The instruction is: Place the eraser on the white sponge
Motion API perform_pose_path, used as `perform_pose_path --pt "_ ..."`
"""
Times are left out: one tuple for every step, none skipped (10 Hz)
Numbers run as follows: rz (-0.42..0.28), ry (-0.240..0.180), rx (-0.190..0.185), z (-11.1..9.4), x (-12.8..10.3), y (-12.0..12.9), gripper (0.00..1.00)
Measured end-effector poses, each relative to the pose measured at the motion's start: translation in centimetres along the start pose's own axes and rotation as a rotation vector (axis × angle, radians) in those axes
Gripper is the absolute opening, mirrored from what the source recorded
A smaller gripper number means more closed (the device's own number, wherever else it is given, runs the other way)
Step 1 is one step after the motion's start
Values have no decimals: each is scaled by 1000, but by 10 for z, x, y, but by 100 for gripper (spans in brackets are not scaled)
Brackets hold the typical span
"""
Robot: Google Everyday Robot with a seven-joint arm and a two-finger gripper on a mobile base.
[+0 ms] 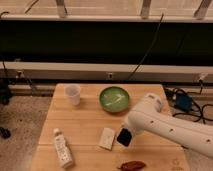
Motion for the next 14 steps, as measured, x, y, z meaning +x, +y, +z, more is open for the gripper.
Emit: perform_pose_path --pt "-9 0 3 1 -2 -4 16" --pt "-15 1 4 1 -2 -6 16" --pt "-22 -1 6 1 -4 -8 16" --pt "-30 -2 9 2 -6 -11 16" --pt "-36 -2 10 2 -6 -13 16" --pt "-43 -4 12 3 -8 -15 16" --pt "-48 -5 13 3 -10 -18 16" --pt "-52 -6 14 4 -11 -19 16" --pt "-59 -6 17 4 -12 -21 16" --pt "-64 -7 17 5 -13 -22 16" --pt "-69 -8 19 5 -14 -24 16" --pt "-76 -10 21 6 -17 -27 16" --pt "-81 -14 22 7 -19 -29 16" --pt "-83 -14 23 8 -19 -29 16"
